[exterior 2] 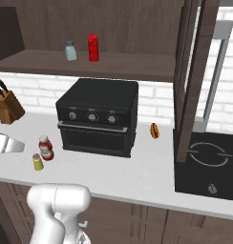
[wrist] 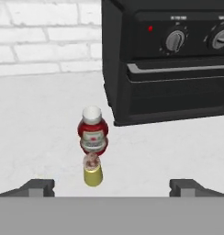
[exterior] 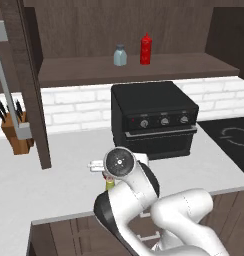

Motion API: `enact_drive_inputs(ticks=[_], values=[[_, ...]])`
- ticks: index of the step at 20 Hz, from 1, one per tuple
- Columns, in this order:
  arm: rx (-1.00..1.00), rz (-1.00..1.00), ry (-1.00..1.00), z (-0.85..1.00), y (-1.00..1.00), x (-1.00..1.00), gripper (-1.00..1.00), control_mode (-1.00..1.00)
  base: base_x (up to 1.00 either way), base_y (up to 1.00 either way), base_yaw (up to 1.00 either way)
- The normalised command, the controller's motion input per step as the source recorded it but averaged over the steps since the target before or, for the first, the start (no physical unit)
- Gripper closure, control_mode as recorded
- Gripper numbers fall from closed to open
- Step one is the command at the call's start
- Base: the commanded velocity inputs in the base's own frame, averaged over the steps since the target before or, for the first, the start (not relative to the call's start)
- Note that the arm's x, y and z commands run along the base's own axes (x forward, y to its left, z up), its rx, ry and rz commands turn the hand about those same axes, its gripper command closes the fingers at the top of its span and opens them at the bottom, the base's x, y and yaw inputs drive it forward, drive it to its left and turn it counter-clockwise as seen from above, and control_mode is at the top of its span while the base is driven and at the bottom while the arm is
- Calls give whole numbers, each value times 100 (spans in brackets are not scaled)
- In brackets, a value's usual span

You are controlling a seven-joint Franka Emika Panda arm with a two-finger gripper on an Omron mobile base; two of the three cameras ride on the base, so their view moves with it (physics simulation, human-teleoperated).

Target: Put the shaker and condiment bottle from the counter next to their counterparts in the cabinet.

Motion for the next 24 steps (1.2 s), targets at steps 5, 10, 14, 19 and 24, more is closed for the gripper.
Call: enact_drive_inputs(ticks=[5,10,14,19,24], values=[[0,0,0,-16,2,38,-100,-100,0,0,0],[0,0,5,-39,0,42,-100,-100,0,0,0],[0,-3,7,-44,7,30,-100,-100,0,0,0],[0,-5,5,-34,8,29,-100,-100,0,0,0],[0,-2,9,-29,10,29,-100,-100,0,0,0]])
